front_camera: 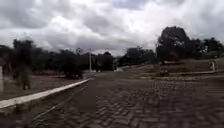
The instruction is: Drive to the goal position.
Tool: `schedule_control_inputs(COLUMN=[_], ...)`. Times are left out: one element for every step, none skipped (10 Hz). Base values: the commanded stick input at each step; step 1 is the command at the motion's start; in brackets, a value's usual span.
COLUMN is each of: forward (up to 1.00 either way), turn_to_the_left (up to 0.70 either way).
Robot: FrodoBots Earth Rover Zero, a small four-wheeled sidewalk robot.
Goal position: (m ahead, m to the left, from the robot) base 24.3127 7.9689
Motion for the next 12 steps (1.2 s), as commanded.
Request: schedule_control_inputs(forward=[1.0,1.0,1.0,1.0,1.0,1.0,1.0,1.0,1.0,1.0,1.0,1.0], turn_to_the_left=[0.0,0.0,0.0,0.0,0.0,0.0,0.0,0.0,0.0,0.0,0.0,0.0])
